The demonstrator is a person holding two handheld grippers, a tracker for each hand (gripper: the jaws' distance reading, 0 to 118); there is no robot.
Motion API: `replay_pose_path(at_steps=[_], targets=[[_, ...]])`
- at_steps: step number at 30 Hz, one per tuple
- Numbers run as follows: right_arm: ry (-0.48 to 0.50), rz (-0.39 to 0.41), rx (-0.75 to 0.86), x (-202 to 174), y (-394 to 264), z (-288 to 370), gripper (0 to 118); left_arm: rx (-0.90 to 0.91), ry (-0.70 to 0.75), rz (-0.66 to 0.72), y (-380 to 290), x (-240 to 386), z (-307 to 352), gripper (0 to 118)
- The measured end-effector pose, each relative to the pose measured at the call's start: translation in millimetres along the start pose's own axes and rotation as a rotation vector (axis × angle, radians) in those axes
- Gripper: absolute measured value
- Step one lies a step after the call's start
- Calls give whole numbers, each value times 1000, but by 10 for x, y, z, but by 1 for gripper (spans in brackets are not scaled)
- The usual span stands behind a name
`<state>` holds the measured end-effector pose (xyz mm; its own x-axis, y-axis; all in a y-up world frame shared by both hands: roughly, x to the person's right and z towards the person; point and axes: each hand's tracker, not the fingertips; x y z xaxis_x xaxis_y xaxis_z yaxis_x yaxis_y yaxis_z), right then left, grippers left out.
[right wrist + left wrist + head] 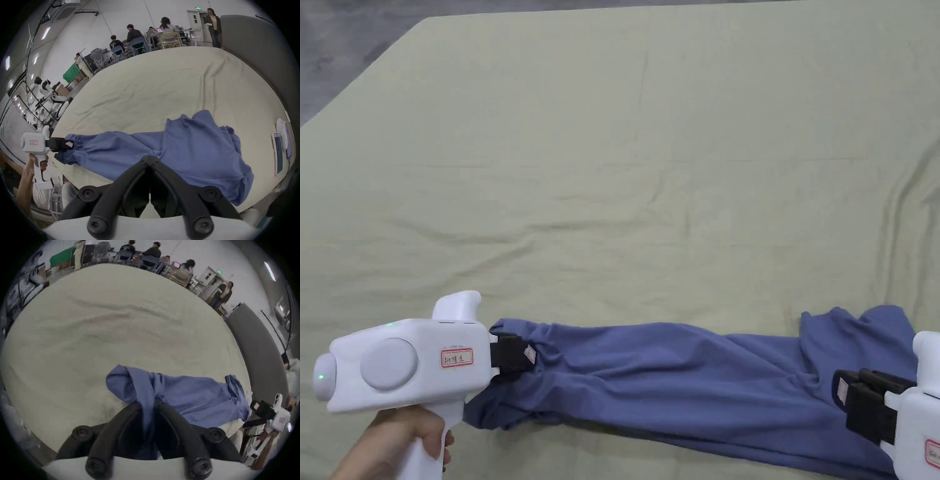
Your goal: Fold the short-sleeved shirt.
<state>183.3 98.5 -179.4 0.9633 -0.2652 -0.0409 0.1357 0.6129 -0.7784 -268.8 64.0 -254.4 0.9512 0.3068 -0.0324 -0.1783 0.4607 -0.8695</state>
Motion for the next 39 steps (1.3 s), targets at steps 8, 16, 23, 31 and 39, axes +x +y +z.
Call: replay_pose_path(at_steps=[8, 16, 23, 31, 39], targets=[[-71, -73, 21, 315, -63, 191, 3, 71, -193, -90, 128, 1144, 325, 8], [-66, -110, 27, 484, -199, 312, 3, -90, -313, -120, -216, 2224, -520, 8], [-117, -65, 21, 509, -179, 293, 3, -204, -433, 42, -380, 2218, -720, 118], [-172, -41, 5, 470, -159, 189, 3, 243, 31, -232, -339, 2028, 99, 0], [-176, -70, -23, 512, -215, 166, 3, 85, 28, -371, -735, 2388, -363, 0]])
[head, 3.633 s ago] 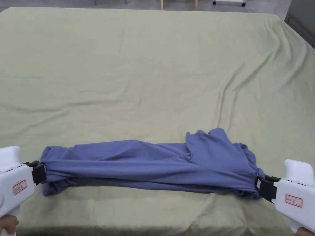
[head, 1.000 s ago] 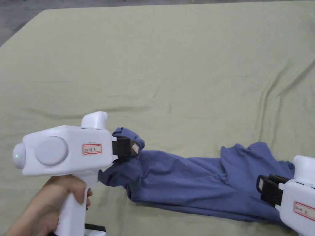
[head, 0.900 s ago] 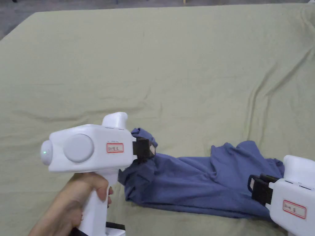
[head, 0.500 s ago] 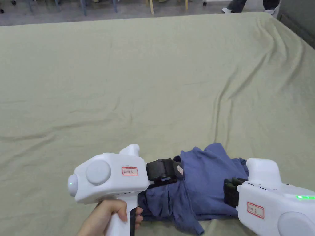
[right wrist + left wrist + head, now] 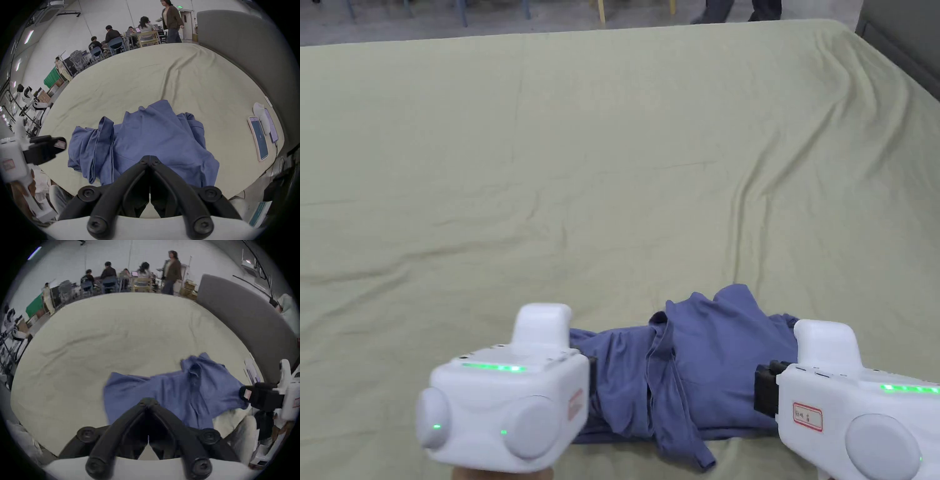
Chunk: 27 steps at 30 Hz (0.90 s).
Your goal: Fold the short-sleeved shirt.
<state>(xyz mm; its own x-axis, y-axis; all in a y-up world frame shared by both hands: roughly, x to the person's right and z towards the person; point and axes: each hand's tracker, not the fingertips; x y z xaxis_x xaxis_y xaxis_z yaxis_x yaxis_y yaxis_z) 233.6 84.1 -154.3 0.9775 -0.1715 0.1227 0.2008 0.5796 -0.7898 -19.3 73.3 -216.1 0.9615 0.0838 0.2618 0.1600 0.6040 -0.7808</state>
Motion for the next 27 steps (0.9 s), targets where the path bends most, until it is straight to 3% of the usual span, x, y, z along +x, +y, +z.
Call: replay_pose_path(at_steps=[10, 15, 17, 21, 22, 23, 24, 25, 27], targets=[[-25, -10, -32, 199, -40, 17, 3, -102, -106, -141, 49, 881, -817, 0], [-34, -14, -44, 249, -40, 2, 3, -90, -107, -169, 60, 940, -903, 0], [-33, -13, -49, 250, -33, -6, 3, -110, -180, -87, 113, 763, -840, 0], [-16, -13, -48, 233, -14, -14, 3, -71, -426, 273, 170, 85, -518, 1], [-7, -15, -48, 224, -7, -21, 3, -46, -448, 330, 184, -101, -435, 17], [5, -16, -49, 211, -1, -29, 3, -22, -467, 387, 178, -281, -359, 49], [21, -15, -48, 193, 3, -39, 3, -5, -467, 429, 174, -497, -271, 93], [33, -14, -49, 168, 8, -46, 3, -11, -465, 443, 165, -687, -210, 118], [50, -10, -44, 115, 8, -56, 3, 16, -485, 466, 136, -992, -135, 118]])
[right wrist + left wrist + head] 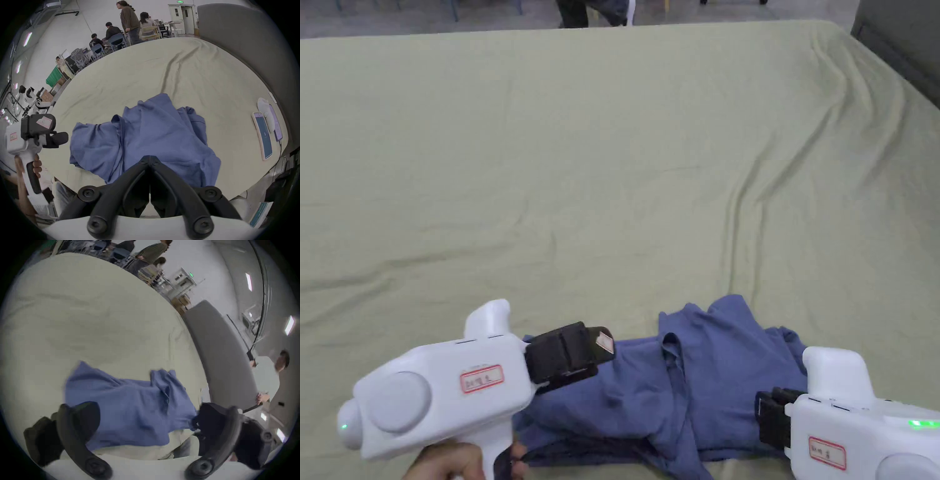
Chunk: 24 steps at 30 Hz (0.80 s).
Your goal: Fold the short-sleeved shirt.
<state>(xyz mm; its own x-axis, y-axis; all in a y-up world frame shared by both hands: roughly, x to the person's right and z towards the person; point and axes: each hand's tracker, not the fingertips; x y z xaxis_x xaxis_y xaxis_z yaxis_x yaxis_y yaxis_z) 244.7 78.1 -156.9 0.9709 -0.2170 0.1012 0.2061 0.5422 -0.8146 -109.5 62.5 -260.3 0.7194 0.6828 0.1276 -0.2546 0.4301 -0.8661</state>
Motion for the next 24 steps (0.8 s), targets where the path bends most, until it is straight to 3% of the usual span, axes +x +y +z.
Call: replay_pose_path(at_steps=[5, 7, 12, 19, 20, 24], targets=[[50, 23, 0, -157, 26, -39, 3, -52, 75, 121, 100, -581, 147, 118], [60, 26, -2, -220, 49, -64, 3, -76, 40, 151, 102, -700, 142, 118], [100, 55, -11, -303, 86, -92, 3, -210, -156, 249, 57, -1055, -196, 118], [115, 23, -35, -230, 120, -145, 3, -242, -477, 437, 91, -1490, -557, 118], [110, 21, -40, -226, 121, -162, 3, -249, -495, 447, 87, -1498, -602, 118], [116, 9, -59, -211, 128, -218, 3, -284, -473, 269, 117, -1238, -736, 118]])
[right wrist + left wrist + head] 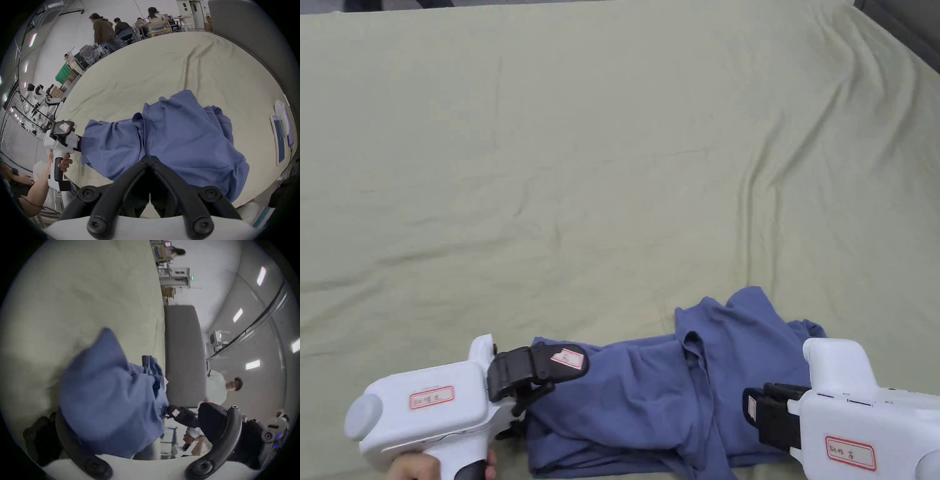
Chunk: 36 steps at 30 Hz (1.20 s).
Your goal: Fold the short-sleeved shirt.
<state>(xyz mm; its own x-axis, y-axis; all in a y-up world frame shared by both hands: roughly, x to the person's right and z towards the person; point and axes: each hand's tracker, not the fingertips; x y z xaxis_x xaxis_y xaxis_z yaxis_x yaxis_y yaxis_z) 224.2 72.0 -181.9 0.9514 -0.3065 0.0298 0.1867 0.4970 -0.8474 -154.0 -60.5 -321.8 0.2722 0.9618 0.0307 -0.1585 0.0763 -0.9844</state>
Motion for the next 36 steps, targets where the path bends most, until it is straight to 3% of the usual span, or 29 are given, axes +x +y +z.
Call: replay_pose_path(at_steps=[4, 5, 7, 9, 12, 18, 23, 27, 30, 36], targets=[[24, -19, -9, -16, 11, -38, 3, -25, 132, -22, 23, 169, -99, 116], [24, -16, -11, -27, 10, -34, 3, -14, 159, -10, 32, 199, -71, 101], [24, -5, -17, -31, 6, -19, 3, -34, 278, -15, -6, 295, -54, 16], [20, 0, -22, -20, 3, -7, 3, -45, 385, 38, -12, 225, -32, 16], [-2, -8, -21, 5, 9, 30, 3, 9, 207, 129, -76, 181, 39, 16], [-44, -5, -5, -32, 73, 66, 3, 63, 127, 96, -134, 324, 407, 16], [-37, 16, 1, -171, 96, 51, 3, 96, 238, 26, -128, 527, 903, 16], [-24, 47, -1, -305, 87, 21, 3, 129, 465, -59, -93, 738, 1376, 16], [-16, 68, 0, -360, 77, 18, 3, 149, 551, -64, -80, 891, 1625, 16], [-19, 57, 9, -317, 57, 33, 3, 141, 565, -159, -203, 1350, 1329, 16]])
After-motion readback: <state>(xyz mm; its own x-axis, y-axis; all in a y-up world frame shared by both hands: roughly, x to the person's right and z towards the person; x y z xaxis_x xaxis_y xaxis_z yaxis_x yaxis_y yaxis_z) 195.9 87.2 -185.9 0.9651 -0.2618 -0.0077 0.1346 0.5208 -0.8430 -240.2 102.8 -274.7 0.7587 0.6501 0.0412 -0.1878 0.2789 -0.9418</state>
